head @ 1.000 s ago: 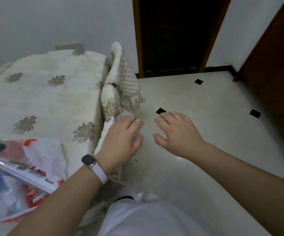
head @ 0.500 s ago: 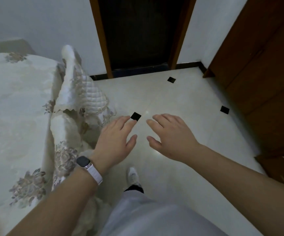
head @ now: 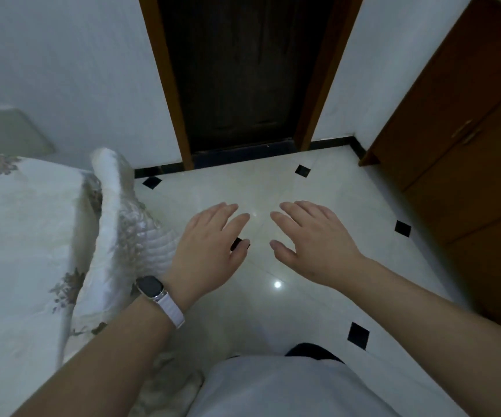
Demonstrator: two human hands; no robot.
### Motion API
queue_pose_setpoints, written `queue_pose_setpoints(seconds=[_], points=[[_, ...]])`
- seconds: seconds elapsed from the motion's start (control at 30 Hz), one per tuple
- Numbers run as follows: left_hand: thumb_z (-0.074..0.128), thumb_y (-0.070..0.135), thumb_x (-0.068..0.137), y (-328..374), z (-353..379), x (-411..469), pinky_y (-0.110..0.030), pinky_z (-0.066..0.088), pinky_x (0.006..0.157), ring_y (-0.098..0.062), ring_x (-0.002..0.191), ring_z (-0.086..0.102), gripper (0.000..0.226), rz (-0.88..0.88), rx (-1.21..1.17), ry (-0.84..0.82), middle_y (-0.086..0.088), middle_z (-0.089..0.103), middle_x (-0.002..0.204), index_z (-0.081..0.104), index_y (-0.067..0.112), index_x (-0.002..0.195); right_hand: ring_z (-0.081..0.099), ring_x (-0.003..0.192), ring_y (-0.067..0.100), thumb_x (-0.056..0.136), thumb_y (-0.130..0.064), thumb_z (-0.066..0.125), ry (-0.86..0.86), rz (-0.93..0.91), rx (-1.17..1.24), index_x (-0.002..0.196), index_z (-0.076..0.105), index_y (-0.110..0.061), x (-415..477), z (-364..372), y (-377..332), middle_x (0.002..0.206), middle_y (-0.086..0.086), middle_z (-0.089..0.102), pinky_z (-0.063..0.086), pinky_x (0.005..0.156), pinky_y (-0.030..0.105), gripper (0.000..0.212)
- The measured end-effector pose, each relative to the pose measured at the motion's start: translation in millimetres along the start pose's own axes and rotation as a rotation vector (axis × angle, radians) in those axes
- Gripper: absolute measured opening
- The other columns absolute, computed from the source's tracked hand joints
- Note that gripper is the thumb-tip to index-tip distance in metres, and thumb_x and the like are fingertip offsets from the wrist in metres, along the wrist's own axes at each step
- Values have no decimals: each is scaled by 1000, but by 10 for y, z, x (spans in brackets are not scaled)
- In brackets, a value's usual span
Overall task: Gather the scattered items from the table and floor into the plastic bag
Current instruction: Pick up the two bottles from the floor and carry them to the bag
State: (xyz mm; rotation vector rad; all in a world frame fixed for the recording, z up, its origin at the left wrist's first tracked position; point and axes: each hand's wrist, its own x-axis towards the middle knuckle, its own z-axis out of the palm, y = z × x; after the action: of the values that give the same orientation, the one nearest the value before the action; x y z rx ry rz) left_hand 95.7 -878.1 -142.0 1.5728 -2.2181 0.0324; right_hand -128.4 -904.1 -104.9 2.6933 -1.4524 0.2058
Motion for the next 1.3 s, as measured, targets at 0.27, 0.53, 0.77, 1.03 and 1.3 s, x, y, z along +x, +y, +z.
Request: queue_pose_setpoints(seconds=[0.27,0.53,0.77,1.03,1.3], points=[[53,39,92,-605,254,950,-46,41,104,-32,129,51,46,-118,75,-83,-11,57,138,58,16,132,55,118,30,89,-48,41,-47,-50,95,126,61,-15,1190,491,609,130,8,60,44,96,44,54],[49,40,92,-1200,394,2246,-46,42,103,-34,126,53,48,-216,223,-147,-12,58,136,60,15,131,57,115,33,89,-47,41,-25,-151,231,124,62,-13,2747,645,1369,127,12,61,47,94,47,53],[53,39,93,-1587,421,2991,-47,42,104,-33,128,51,47,-285,311,-145,-12,57,137,56,17,134,54,120,29,91,-50,36,-29,-299,227,129,58,-16,3794,575,1751,131,8,59,44,99,45,56],[53,37,89,-2663,407,3173,-46,44,100,-31,123,54,44,-458,344,-57,-10,61,131,61,16,127,50,125,28,92,-50,37,-91,-471,247,132,57,-17,5137,862,1263,136,6,56,40,103,45,55],[54,36,87,-4104,381,3378,-44,42,100,-31,122,55,44,-548,299,19,-10,63,129,62,16,125,49,126,24,92,-52,39,-126,-594,98,132,57,-20,6578,989,552,136,2,56,40,104,41,53]])
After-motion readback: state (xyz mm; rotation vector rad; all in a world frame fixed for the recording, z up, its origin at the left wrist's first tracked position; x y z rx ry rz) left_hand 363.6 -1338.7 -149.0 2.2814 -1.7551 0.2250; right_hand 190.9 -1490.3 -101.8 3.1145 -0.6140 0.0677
